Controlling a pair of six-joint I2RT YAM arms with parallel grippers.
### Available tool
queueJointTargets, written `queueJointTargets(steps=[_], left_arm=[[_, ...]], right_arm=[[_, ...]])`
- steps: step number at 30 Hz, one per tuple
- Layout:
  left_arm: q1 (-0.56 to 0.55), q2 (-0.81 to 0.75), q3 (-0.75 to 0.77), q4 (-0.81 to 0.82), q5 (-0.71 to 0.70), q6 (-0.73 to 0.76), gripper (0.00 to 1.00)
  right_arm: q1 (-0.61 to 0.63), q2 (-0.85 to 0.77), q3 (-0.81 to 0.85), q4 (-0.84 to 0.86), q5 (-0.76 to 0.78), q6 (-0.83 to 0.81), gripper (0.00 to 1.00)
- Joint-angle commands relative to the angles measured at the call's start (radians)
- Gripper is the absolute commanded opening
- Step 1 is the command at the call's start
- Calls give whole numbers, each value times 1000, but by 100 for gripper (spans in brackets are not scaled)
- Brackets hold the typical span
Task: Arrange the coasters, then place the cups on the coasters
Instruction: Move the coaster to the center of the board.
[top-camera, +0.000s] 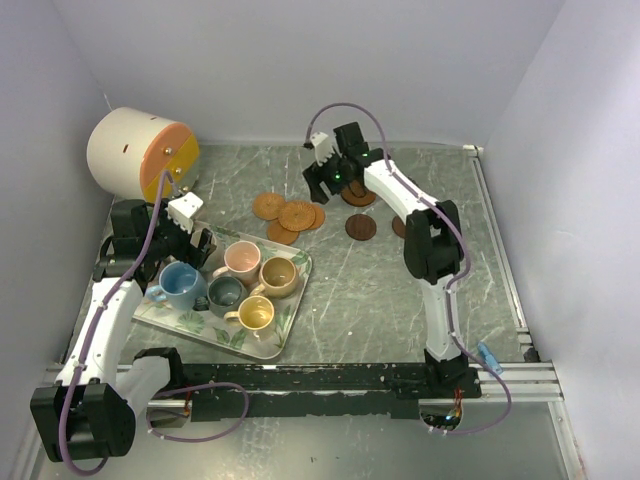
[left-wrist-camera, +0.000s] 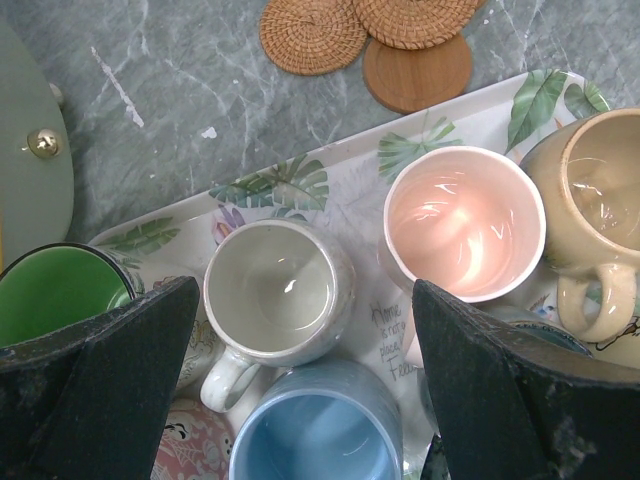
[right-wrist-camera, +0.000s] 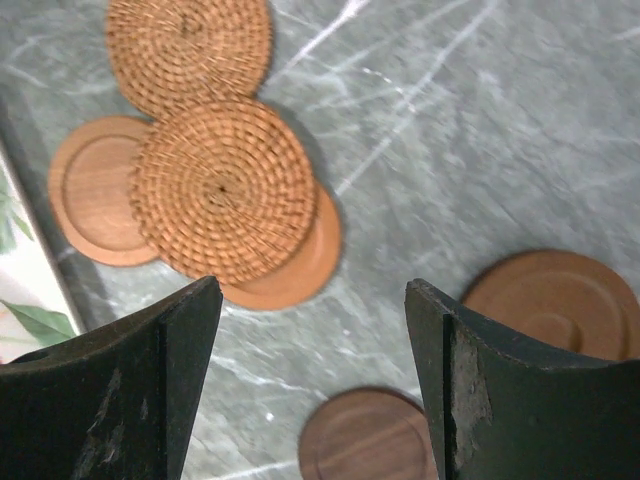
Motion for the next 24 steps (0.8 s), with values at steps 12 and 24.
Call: queueJointTargets(steps=[12, 24], left_arm=[[-9, -24, 5, 21, 8, 5, 99], [-8, -22, 1, 24, 13, 8, 100]], right_arm=[[157, 167, 91, 79, 62, 75, 72], [171, 122, -96, 50, 137, -19, 62]])
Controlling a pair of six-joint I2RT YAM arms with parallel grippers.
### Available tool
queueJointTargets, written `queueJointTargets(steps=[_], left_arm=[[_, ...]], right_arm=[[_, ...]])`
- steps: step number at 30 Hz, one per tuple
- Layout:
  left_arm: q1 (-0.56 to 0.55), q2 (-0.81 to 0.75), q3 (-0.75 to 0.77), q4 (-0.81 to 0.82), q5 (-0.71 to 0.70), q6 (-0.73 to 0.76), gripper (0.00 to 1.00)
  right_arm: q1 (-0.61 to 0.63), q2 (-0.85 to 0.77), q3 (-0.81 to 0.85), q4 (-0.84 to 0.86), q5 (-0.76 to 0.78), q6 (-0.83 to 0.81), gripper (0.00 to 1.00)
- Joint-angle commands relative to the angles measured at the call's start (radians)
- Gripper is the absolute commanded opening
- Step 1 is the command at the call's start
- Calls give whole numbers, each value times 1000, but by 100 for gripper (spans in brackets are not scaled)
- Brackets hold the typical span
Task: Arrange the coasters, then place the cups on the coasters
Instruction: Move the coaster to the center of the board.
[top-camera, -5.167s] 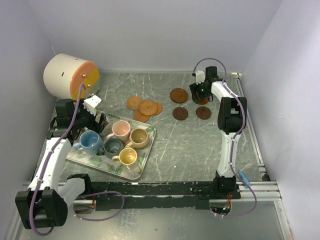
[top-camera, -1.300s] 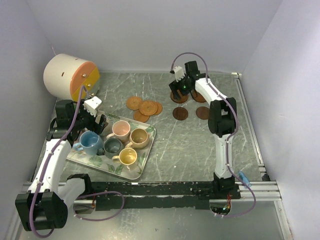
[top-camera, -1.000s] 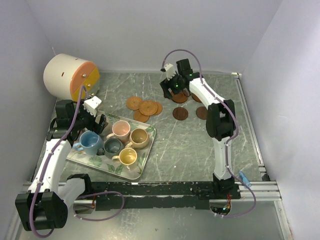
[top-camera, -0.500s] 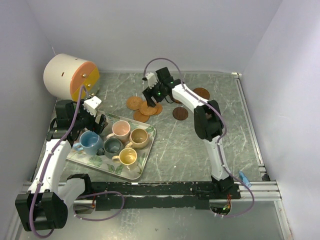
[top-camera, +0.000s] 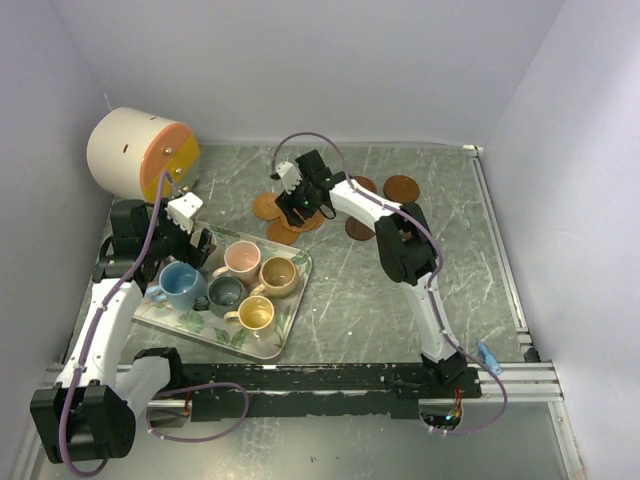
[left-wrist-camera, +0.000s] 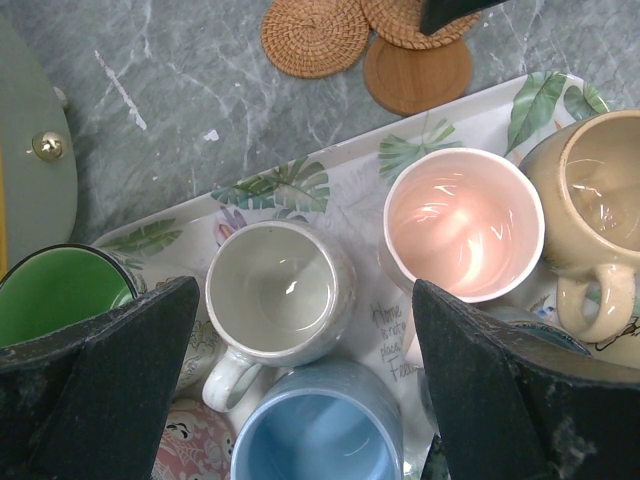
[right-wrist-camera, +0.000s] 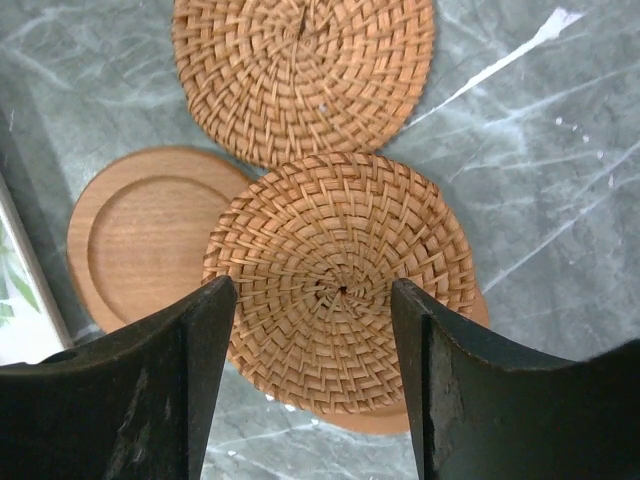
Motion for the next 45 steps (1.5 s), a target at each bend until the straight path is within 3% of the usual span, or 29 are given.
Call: queueJointTargets(steps=[1, 14, 34, 37, 45], left_arm=[[-7, -15, 1, 24, 11, 8, 100], [-8, -10, 7, 18, 13, 6, 100], [-9, 4, 9, 15, 13, 8, 99], [-9, 6, 12, 13, 16, 9, 100], [-7, 12, 17, 13, 16, 9, 100]], right_arm=[[-8, -47, -125, -46, 39, -50, 62], [-32, -282, -484, -50, 42, -91, 58], [-57, -556, -869, -64, 34, -125, 56], [-83, -613, -920, -75, 50, -132, 56], [-335, -732, -1008, -140, 75, -222, 56]])
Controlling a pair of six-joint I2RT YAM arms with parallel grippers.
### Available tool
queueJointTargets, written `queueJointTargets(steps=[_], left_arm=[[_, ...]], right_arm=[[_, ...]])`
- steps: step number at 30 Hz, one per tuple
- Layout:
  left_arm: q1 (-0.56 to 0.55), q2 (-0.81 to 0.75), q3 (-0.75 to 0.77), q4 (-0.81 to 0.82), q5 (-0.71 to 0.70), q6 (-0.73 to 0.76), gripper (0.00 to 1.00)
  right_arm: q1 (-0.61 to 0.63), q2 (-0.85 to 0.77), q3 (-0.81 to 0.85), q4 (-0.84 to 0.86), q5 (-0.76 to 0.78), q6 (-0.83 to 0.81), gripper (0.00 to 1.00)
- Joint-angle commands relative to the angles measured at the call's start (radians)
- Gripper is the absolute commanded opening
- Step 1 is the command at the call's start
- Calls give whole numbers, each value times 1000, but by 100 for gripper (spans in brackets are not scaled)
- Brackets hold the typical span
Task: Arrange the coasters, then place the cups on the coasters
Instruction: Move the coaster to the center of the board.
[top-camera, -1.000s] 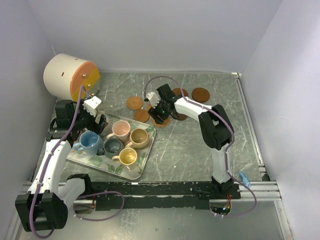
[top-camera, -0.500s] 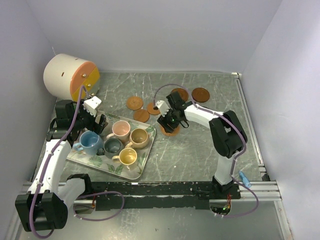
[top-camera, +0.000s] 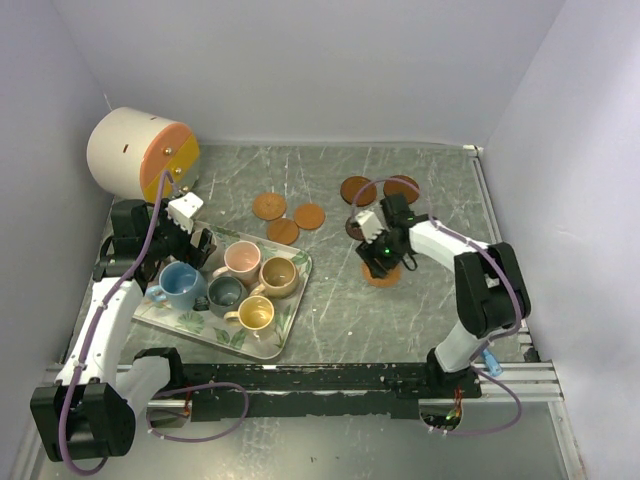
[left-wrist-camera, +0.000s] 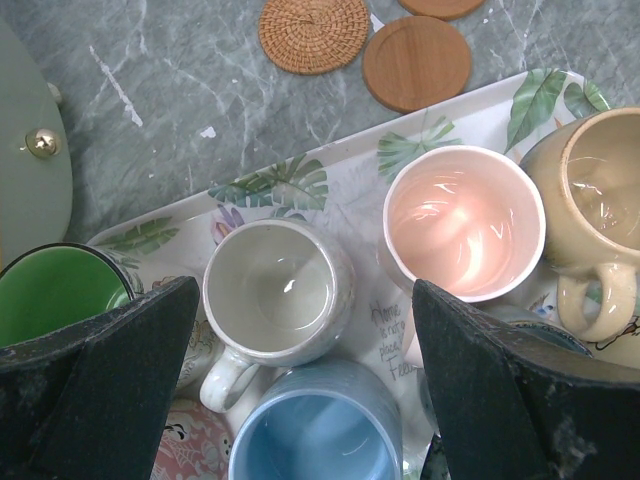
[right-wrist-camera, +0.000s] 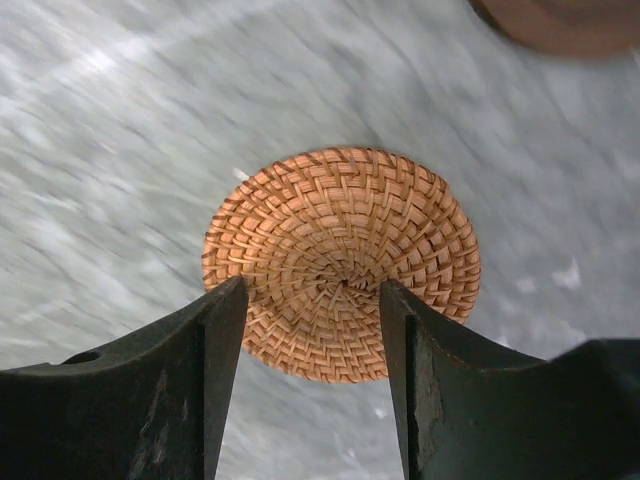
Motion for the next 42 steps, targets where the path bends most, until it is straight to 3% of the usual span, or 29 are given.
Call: queueJointTargets(steps=[1, 10, 29, 42], left_arm=[[-8, 2, 17, 13, 16, 10, 100], [-8, -2, 10, 17, 19, 11, 100], [-8, -7, 11, 13, 21, 10, 100], [-7, 7, 11, 15, 27, 11, 100]], right_arm=[[-126, -46, -57, -99, 57, -76, 56], [-305, -43, -49, -110, 69, -152, 56], [-337, 56, 76, -117, 11, -142, 56], [-332, 12, 237, -208, -61, -110, 68]])
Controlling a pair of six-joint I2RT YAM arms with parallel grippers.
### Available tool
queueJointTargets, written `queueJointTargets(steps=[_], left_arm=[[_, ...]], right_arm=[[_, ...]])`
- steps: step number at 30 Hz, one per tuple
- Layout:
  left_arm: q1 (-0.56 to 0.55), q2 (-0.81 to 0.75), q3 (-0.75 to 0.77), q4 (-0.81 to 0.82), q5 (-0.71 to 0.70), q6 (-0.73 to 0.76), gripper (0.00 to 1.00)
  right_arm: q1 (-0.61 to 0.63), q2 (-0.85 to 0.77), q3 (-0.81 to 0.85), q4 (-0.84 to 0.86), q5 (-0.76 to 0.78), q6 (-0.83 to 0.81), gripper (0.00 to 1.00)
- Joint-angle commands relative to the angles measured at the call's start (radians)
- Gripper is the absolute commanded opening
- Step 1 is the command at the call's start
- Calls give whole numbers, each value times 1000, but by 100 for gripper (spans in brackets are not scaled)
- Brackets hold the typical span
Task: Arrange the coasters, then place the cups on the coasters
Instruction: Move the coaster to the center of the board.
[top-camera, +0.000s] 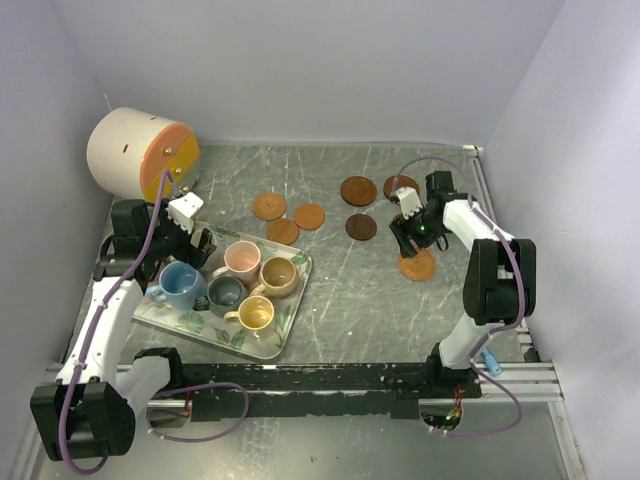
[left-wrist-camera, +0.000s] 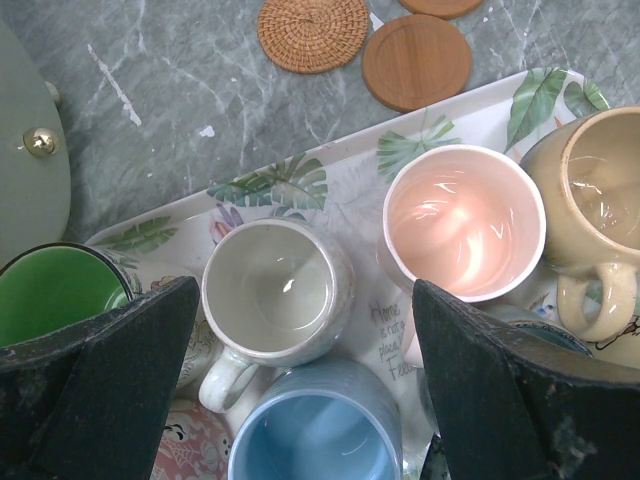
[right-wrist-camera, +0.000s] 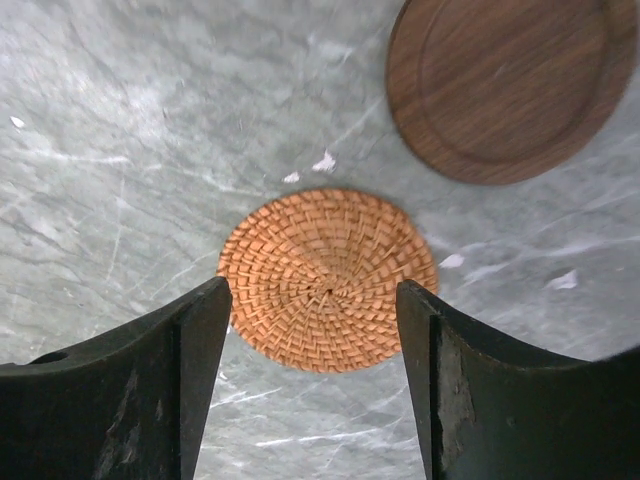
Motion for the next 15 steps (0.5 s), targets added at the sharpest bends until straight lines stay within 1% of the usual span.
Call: queueJointTargets(steps=[1, 5, 9, 12, 15], left_arm=[[-8, 4, 9, 16, 27, 11, 99], [-8, 6, 12, 16, 25, 10, 100], [-8, 0, 13, 16, 23, 12, 100], [-8, -5, 9, 24, 9, 12, 99], [-8, -12, 8, 27, -1, 10, 99]], right_arm=[[4, -31, 90, -40, -61, 24, 68], [62, -20, 163, 4, -101, 86, 69], [188, 17, 238, 93, -89, 169, 69], [284, 76, 311, 165, -70, 227, 69], [347, 157, 416, 230, -93, 287, 69]])
